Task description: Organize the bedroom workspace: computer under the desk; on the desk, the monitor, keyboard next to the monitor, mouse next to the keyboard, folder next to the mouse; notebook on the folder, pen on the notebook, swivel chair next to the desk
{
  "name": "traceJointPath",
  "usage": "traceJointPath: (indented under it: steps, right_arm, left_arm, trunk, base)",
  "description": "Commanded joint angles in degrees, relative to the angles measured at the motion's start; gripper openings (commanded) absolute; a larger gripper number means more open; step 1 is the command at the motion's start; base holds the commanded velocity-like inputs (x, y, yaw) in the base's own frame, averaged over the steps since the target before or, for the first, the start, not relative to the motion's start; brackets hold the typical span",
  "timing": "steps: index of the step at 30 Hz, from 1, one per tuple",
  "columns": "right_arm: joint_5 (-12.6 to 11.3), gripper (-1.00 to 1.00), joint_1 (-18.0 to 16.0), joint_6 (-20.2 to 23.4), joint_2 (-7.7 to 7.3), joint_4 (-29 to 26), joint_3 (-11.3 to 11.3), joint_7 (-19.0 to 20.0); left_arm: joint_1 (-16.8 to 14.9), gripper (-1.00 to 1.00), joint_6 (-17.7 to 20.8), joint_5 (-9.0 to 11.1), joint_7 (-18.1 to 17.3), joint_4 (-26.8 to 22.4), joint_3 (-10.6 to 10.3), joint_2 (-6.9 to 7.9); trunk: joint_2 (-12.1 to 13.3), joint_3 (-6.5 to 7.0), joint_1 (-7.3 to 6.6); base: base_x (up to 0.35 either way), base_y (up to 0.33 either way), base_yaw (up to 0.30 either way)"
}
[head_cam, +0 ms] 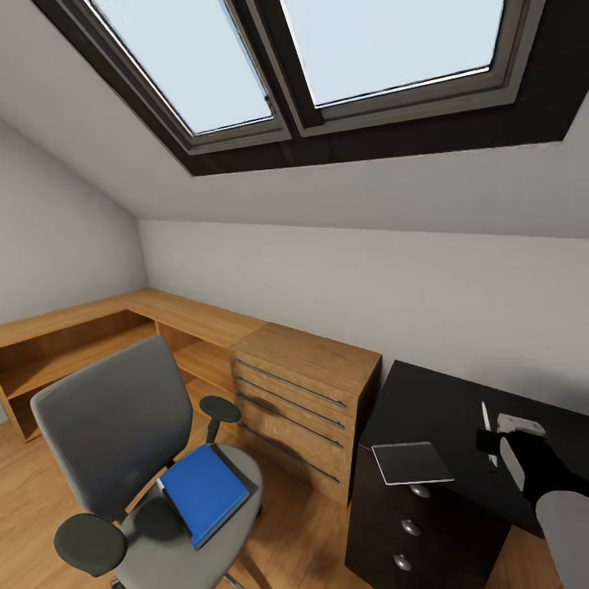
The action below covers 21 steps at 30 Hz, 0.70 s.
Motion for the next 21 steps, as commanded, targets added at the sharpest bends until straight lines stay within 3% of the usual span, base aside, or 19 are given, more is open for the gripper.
traceJointPath:
  steps: [1,2,6,12,21]
  right_arm:
    - [0.83,-1.00,-1.58,-0.58,-0.43,2.27,-0.20,-0.06]
    - [2.56,-1.00,-7.52,-4.81,-2.50,11.64,-0.27,-1.31]
    - [3.19,-1.00,-11.25,-6.95,-3.48,16.69,-0.52,-3.63]
    - [3.10,-1.00,-11.91,-7.25,-3.11,17.81,-0.75,-3.93]
    - [1.88,-1.00,-12.01,-6.44,-0.92,17.66,-0.77,-4.06]
  left_arm:
    - [-0.03,1.00,-0.13,-0.27,0.23,0.03,0.07,-0.01]
    - [-0.03,1.00,-0.16,-0.28,0.22,0.10,0.05,-0.03]
    - [-0.03,1.00,-0.16,-0.22,0.23,0.19,0.04,-0.04]
    - [-0.03,1.00,-0.14,-0.26,0.29,0.67,0.04,-0.06]
    - [-0.03,1.00,-0.08,-0.24,0.28,1.01,0.04,-0.04]
  trunk:
    - [-0.05,-0.08,0.01]
    - [-0.05,-0.08,0.01]
    - [-0.05,-0.08,0.01]
    - [-0.05,-0.08,0.01]
    - [-0.05,-0.08,0.01]
  base:
    - [0.000,0.000,0.000]
    - [0.000,0.000,0.000]
    - [0.000,0.000,0.000]
    - [0.000,0.000,0.000]
    - [0.000,0.000,0.000]
